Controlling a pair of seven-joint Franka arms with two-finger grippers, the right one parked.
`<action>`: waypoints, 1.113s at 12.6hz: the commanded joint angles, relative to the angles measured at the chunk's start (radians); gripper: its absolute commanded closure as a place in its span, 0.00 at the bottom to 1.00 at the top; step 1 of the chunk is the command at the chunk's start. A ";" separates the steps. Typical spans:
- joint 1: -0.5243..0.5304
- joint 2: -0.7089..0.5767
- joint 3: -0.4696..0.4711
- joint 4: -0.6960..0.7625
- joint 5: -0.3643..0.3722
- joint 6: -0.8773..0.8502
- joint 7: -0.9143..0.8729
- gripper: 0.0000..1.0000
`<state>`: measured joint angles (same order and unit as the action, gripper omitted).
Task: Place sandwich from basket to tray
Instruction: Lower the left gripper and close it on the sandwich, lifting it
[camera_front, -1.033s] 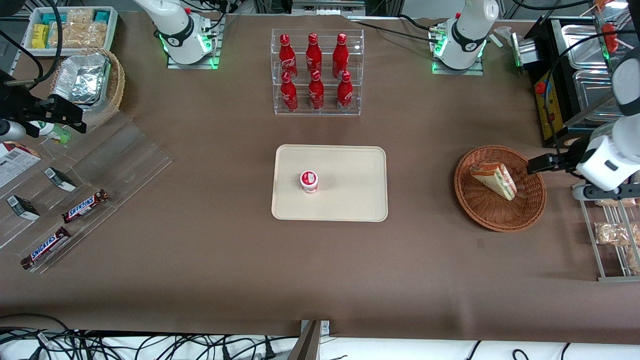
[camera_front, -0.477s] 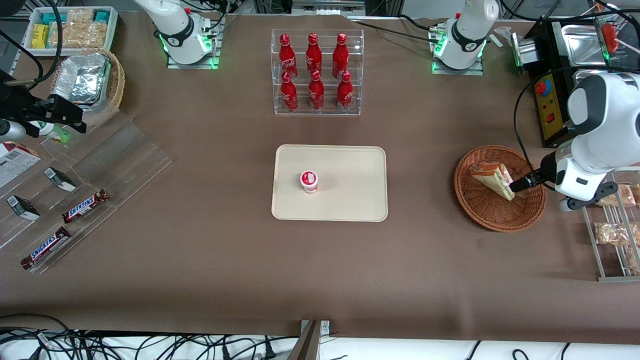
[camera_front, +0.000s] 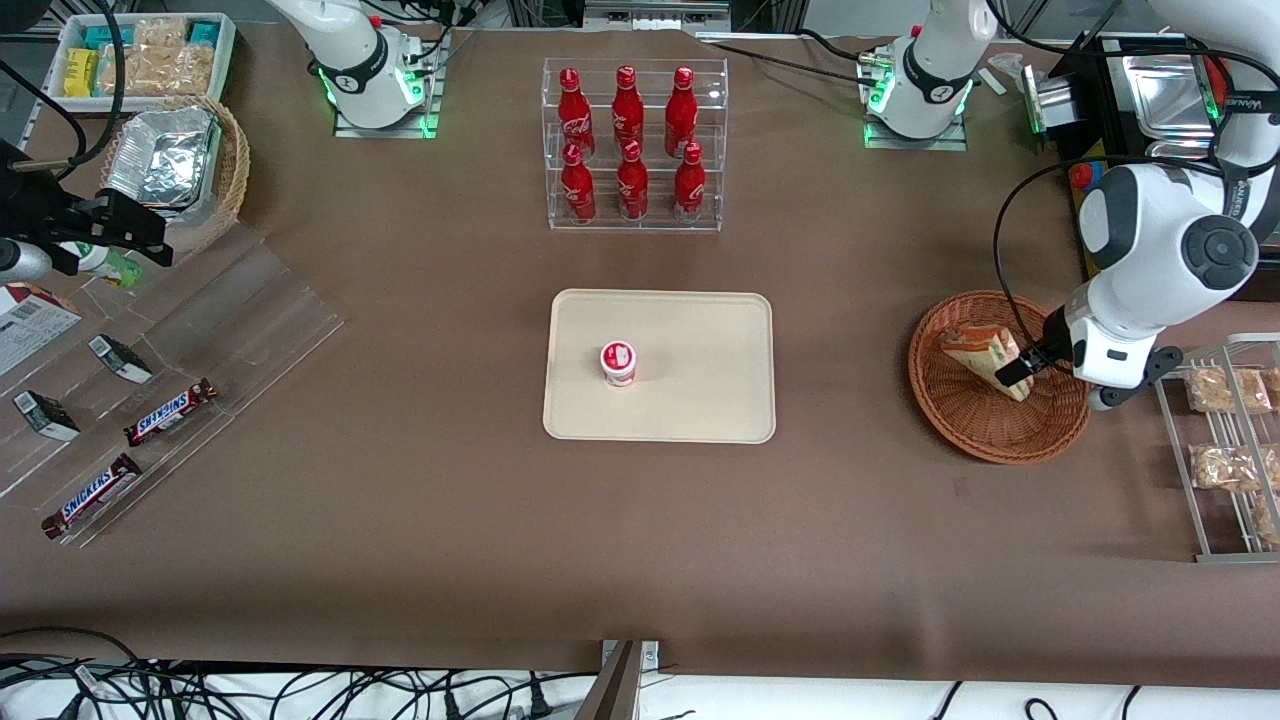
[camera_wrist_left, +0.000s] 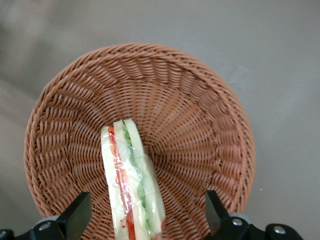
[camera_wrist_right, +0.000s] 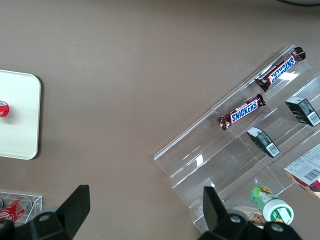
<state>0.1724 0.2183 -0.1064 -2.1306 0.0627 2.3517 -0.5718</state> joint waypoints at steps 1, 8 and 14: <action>0.007 -0.047 -0.004 -0.107 0.023 0.101 -0.060 0.00; 0.030 -0.028 -0.006 -0.201 0.023 0.238 -0.089 0.00; 0.029 0.013 -0.009 -0.221 0.025 0.302 -0.195 0.00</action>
<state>0.1957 0.2237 -0.1084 -2.3328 0.0644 2.6170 -0.7274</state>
